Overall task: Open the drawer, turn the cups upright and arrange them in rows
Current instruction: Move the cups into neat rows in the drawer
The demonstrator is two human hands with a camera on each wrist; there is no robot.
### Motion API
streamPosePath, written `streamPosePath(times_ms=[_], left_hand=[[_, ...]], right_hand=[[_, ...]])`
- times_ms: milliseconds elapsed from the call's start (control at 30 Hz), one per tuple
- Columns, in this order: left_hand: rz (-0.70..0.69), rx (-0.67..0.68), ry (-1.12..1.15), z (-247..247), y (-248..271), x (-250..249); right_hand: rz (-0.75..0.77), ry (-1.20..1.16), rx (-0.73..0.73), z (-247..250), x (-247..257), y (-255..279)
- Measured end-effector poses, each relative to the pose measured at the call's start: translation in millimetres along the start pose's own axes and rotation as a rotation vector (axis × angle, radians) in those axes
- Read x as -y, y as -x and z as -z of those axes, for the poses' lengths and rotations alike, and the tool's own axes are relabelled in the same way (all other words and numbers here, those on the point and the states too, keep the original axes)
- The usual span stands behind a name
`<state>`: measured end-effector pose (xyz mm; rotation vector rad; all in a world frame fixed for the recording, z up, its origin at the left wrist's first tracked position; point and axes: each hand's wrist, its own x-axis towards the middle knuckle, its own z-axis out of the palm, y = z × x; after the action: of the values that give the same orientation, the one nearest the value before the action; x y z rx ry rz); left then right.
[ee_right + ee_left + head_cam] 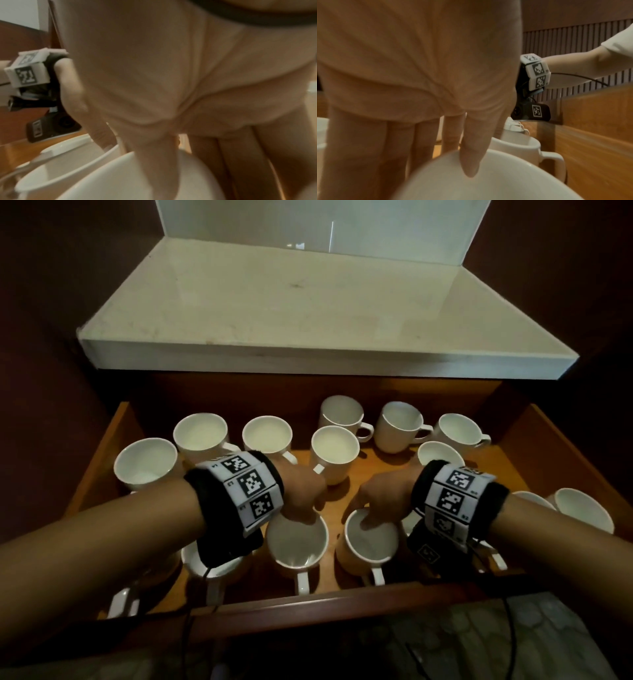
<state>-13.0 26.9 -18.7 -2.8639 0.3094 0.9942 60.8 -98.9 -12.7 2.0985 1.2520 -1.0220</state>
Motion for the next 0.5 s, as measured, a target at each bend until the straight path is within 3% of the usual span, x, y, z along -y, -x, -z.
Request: streamPosePath(times_ms=[267,500], left_hand=[[-0.122,0.076,0.012,2.9,-14.3,-1.7],[-0.086,0.069,0.047,1.3,-18.4,-3.0]], right_hand=[[0.081,0.045,-0.026,-0.5,-3.9,-7.2],[0.141,0.068,-0.053,-2.0,-7.6,-10.3]])
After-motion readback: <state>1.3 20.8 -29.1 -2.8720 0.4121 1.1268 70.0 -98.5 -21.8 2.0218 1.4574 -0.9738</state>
